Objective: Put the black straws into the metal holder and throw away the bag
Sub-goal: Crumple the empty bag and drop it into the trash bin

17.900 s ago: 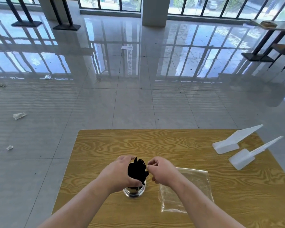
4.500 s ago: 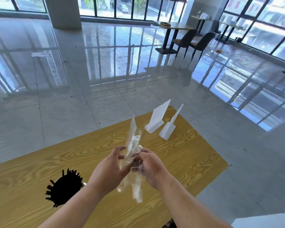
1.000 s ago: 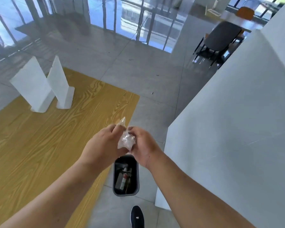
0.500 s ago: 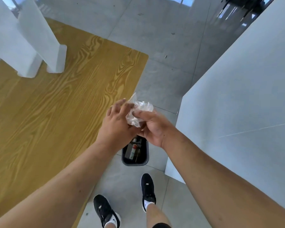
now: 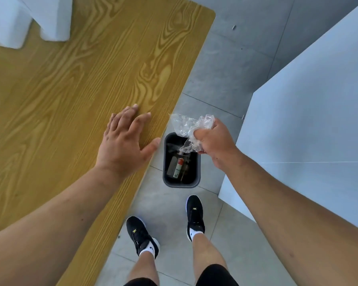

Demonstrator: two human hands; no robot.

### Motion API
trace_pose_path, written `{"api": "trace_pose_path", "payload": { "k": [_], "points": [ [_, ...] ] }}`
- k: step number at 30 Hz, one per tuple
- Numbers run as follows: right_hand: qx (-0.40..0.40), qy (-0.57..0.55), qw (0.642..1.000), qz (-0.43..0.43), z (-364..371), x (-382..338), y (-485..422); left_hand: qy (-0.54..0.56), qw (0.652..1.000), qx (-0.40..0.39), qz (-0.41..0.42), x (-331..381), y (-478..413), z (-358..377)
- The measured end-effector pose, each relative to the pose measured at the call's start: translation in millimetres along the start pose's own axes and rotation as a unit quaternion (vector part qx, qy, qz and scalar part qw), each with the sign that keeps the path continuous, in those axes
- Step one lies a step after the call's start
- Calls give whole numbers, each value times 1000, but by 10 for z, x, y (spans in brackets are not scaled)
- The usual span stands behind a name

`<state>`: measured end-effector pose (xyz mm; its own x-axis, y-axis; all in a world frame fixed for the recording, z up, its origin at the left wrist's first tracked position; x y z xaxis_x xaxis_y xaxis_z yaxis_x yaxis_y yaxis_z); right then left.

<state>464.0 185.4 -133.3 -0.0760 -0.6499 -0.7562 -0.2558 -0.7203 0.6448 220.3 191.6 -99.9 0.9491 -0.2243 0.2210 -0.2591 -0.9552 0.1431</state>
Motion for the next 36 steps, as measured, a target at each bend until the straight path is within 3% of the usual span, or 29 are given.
{"api": "trace_pose_path", "payload": {
  "k": [8, 16, 22, 26, 36],
  "points": [
    [35, 157, 987, 22, 58, 763, -484, -109, 992, 11, -55, 84, -543, 219],
    [6, 271, 961, 48, 257, 1410, -988, -99, 994, 16, -45, 109, -566, 208],
    [3, 338, 940, 34, 409, 1553, -1214, -91, 994, 18, -50, 91, -576, 197],
    [-1, 345, 936, 71, 423, 1631, -1329, -89, 995, 14, -50, 96, -575, 200],
    [-94, 479, 872, 45, 472, 1964, -1500, -95, 994, 2, -49, 109, -571, 187]
  ]
}}
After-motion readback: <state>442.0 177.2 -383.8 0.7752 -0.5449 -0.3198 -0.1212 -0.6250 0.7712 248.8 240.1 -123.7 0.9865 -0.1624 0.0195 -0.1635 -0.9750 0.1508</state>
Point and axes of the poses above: each hand's wrist, its own y-axis away from the middle knuckle, its own z-axis out of the palm, x = y × z, the point moved 4 cm from there along -y, towards the middle knuckle, and after that the axes turned 9 degrees about -y, right-handed, at the moved point
